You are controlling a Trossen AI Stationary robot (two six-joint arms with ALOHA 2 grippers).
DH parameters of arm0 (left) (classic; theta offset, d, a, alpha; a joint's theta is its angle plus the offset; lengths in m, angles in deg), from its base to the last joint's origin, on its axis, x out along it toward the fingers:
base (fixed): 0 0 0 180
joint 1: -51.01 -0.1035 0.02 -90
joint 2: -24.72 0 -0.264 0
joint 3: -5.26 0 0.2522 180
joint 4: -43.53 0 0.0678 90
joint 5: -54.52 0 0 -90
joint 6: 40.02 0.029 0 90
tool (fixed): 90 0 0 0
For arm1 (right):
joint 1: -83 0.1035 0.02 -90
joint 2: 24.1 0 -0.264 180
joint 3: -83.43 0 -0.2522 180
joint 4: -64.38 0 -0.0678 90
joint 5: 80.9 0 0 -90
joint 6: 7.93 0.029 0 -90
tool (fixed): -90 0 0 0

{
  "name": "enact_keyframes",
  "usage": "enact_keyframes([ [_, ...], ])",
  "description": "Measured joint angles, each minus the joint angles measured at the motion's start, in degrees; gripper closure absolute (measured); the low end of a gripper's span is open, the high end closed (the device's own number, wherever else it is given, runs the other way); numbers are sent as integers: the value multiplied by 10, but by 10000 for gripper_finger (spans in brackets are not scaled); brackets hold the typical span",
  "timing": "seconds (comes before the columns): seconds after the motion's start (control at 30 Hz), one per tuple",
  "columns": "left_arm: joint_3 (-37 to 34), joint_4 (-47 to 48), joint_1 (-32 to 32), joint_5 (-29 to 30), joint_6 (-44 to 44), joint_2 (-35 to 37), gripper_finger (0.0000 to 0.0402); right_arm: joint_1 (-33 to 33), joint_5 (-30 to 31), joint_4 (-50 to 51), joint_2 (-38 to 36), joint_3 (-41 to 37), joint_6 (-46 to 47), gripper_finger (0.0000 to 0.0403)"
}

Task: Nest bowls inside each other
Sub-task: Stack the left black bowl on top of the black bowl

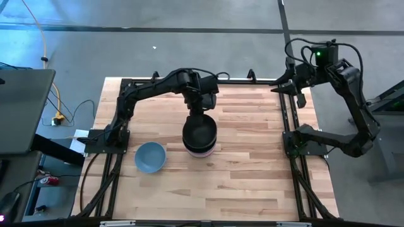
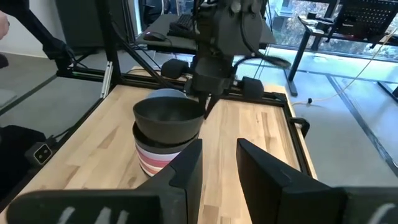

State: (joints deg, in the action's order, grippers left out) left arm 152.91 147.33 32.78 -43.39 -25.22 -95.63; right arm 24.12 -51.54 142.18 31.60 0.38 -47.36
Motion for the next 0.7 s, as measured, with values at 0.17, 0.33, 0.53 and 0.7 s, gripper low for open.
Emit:
enact_keyframes([
  [0.17,-1,0,-1,0,0,-6,401,0,-1,-6,-7,-33,-6,311],
  [0.33,0,0,-1,0,-5,-9,401,0,0,-32,-10,-85,-11,311],
  [0.53,-3,-1,-1,1,-7,-8,401,0,0,-63,-10,-132,-11,311],
  [0.7,-63,-2,0,0,-8,-7,401,0,-1,-66,-10,-141,-11,311],
])
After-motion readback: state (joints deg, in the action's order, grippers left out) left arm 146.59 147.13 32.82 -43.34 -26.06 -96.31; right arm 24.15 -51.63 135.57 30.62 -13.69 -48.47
